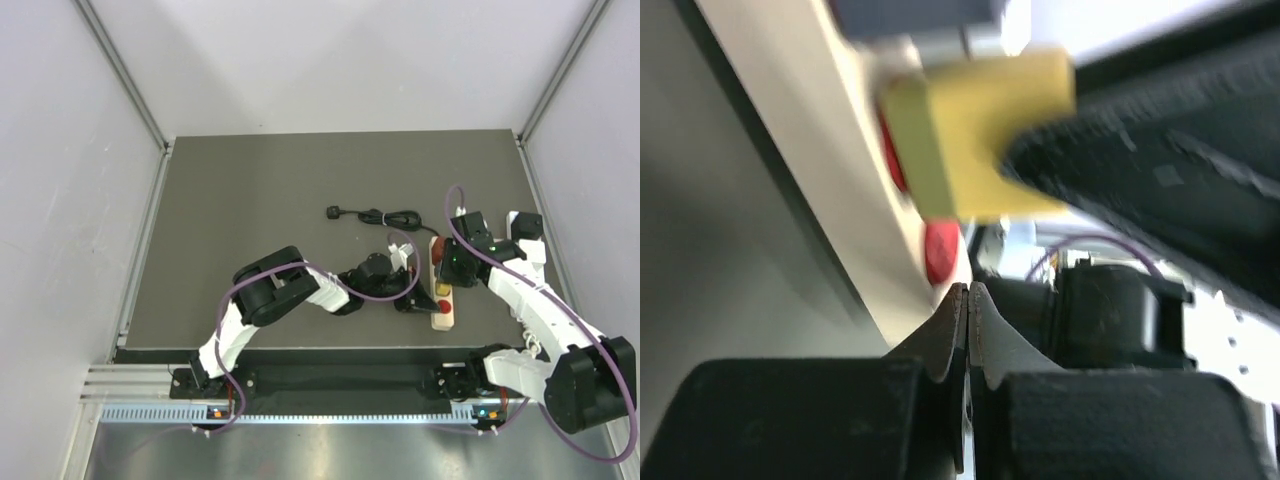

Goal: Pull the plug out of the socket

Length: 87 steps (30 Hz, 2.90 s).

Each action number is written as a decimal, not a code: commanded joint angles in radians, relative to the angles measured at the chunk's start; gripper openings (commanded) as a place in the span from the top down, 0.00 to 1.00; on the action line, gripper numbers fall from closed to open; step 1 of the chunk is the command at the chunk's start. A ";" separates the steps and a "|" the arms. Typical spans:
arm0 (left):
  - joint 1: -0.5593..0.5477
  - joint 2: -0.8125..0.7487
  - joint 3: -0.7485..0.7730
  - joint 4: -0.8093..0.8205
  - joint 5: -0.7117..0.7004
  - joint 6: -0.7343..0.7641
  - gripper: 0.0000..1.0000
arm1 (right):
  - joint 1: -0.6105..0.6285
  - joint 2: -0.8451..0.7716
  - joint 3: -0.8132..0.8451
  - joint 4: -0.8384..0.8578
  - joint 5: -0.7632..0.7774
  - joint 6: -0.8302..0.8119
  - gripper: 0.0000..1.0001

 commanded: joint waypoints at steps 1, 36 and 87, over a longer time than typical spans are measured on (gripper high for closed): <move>-0.005 0.035 0.082 -0.004 -0.057 0.008 1.00 | 0.012 -0.036 0.000 0.028 0.066 0.047 1.00; -0.005 0.221 0.098 -0.254 -0.133 -0.087 1.00 | 0.372 -0.144 0.007 -0.032 0.514 0.389 1.00; 0.038 0.129 0.061 0.111 0.175 0.043 0.35 | 0.236 -0.247 -0.053 0.060 0.221 0.170 1.00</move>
